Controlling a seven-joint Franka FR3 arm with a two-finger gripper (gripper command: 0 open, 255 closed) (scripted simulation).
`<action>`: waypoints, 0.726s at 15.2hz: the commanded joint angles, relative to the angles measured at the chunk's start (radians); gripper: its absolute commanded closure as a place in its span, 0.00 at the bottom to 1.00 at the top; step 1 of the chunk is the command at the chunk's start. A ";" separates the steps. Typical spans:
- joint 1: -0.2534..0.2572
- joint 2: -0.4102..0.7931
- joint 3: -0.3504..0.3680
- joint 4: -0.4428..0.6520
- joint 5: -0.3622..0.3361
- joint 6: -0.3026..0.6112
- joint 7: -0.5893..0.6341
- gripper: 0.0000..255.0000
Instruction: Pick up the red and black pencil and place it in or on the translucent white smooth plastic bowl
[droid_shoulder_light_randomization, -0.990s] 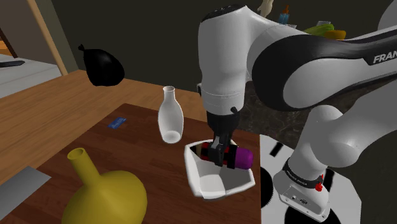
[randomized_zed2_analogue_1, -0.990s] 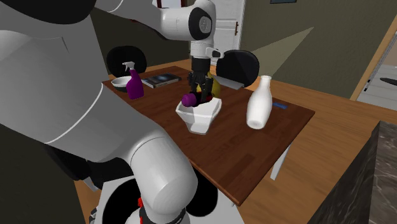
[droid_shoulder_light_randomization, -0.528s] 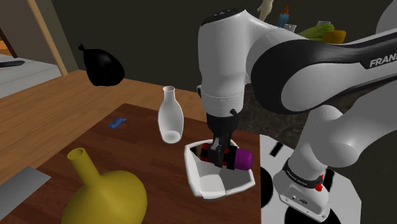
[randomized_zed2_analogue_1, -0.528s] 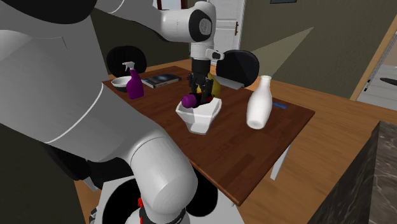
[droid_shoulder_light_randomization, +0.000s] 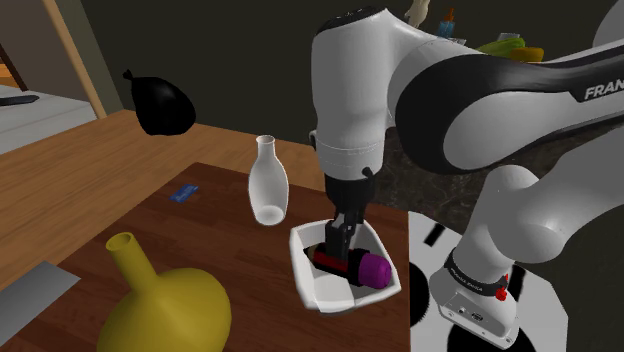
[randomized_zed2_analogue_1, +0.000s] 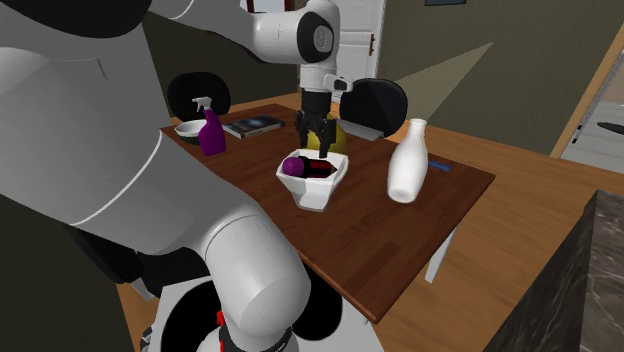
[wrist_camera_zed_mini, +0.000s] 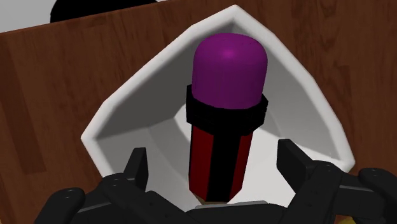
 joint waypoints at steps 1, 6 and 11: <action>-0.006 0.005 -0.009 0.056 -0.011 -0.051 0.006 0.00; -0.012 0.013 -0.019 0.120 -0.023 -0.107 0.010 0.00; -0.012 0.013 -0.019 0.120 -0.023 -0.107 0.010 0.00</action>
